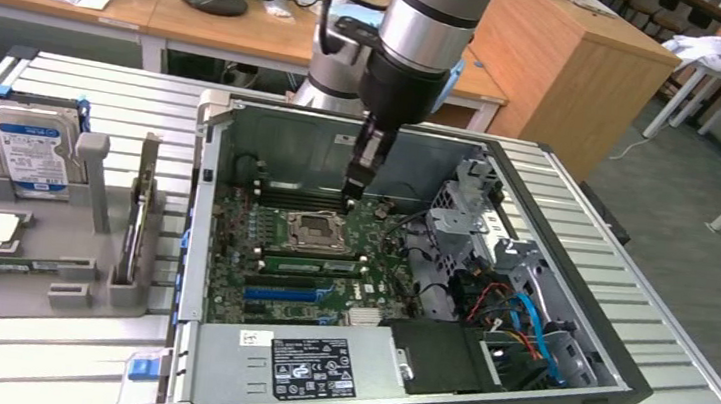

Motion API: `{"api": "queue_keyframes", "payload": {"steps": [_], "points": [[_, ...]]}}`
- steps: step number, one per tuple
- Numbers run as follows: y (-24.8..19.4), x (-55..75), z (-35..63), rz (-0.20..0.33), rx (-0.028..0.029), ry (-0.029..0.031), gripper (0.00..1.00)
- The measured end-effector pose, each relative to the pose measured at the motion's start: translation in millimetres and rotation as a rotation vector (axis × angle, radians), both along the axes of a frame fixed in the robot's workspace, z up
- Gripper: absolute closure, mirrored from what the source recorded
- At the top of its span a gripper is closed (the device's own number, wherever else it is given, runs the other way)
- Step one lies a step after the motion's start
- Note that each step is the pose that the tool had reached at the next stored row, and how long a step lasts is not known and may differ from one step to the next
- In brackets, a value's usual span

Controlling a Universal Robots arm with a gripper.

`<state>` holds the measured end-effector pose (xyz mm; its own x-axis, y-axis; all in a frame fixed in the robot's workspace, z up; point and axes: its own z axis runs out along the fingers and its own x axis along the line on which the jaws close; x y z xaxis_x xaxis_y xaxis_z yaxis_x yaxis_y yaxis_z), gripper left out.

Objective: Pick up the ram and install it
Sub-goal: 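Press down the ram until it locks into place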

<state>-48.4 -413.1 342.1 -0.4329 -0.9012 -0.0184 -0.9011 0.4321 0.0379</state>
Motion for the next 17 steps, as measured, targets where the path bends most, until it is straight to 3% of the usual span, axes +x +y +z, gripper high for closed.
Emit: {"api": "queue_keyframes", "payload": {"steps": [17], "points": [[0.0,0.0,-0.6,-0.302,0.0000,0.0000,0.89]]}}
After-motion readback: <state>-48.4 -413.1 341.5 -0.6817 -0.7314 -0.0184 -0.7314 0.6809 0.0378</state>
